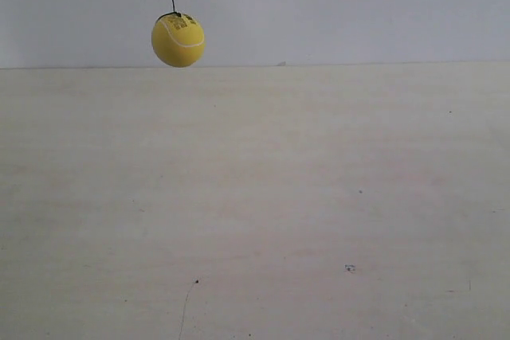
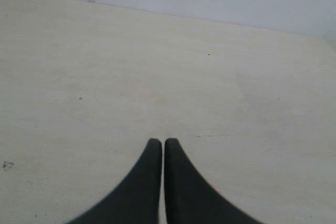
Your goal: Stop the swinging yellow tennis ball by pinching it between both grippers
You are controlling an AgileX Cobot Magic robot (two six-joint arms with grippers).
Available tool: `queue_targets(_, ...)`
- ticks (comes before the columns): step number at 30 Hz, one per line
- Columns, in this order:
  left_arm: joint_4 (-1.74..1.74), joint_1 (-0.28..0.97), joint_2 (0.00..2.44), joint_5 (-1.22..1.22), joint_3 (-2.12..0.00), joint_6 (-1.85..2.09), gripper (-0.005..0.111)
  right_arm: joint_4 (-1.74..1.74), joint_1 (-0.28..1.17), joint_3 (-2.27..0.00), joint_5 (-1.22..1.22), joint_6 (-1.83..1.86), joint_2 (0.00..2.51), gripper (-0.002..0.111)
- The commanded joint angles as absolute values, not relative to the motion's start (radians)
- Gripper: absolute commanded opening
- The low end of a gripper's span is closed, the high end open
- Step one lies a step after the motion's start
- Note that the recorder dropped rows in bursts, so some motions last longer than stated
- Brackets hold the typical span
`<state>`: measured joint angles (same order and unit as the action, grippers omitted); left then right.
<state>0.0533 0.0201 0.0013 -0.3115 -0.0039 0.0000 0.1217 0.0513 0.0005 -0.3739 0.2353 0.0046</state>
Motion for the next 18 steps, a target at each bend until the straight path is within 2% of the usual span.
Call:
queue_targets(1, 0.044, 0.022, 0.0, -0.31, 0.0, 0.0, 0.005, 0.12, 0.048, 0.0, -0.371, 0.245, 0.0, 0.0)
queue_targets(18, 0.044, 0.022, 0.0, -0.31, 0.0, 0.0, 0.005, 0.12, 0.048, 0.0, -0.339, 0.245, 0.0, 0.0)
